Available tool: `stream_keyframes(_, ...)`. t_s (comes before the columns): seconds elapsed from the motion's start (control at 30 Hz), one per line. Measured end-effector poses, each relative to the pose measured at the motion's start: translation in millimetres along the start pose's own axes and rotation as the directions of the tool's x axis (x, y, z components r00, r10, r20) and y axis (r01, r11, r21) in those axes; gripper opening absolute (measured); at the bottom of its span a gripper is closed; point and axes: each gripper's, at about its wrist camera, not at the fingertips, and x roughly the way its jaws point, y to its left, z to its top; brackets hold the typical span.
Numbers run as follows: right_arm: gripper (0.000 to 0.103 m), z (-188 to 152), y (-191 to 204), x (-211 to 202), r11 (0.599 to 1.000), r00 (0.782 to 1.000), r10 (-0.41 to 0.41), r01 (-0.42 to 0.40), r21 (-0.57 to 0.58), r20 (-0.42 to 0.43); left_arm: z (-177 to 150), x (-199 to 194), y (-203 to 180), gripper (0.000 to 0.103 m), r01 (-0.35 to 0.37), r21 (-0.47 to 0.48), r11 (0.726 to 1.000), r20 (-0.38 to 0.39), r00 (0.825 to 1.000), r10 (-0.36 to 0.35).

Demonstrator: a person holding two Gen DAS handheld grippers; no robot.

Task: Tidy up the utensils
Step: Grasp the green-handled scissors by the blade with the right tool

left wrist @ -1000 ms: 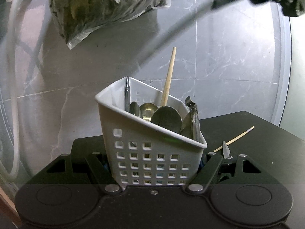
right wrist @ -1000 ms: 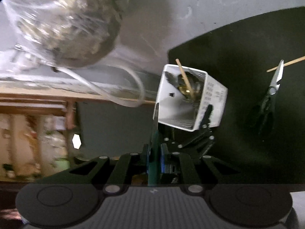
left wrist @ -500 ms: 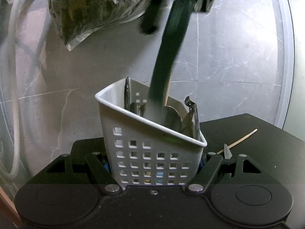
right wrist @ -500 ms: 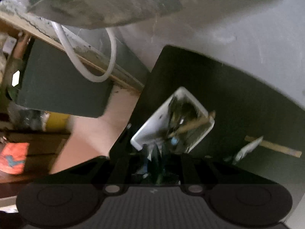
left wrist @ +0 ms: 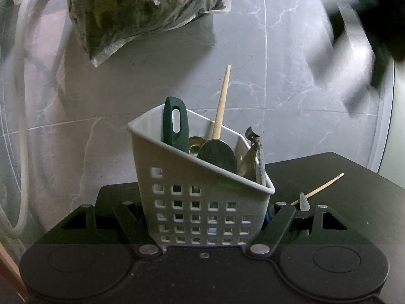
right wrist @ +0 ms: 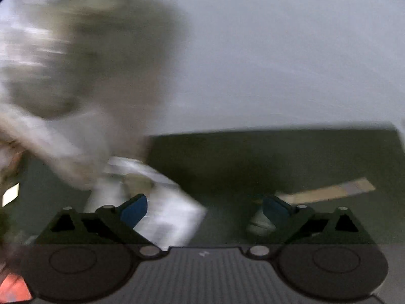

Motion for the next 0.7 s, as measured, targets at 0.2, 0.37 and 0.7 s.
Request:
stream_keyframes(0.2,0.086,-85.1,-18.4,72.7,0.988,0.985,-0.152,0.150,-0.022,-0.084,5.6,0.1,6.8,0.077,0.025,0.016,1.000,-0.031,0.999,-0.025)
stream_keyframes(0.37,0.086,-122.4,-1.5,87.7,0.978,0.979,-0.199,0.196,-0.072,-0.040,8.1,1.4,8.8,0.077,0.036,0.033,0.999,-0.045,0.998,-0.035)
stream_keyframes(0.7,0.086,-124.7,7.3,85.1,0.973,0.973,-0.230,0.230,-0.014,0.029,9.4,-1.5,14.3,0.077,0.057,0.055,0.997,-0.051,0.997,-0.054)
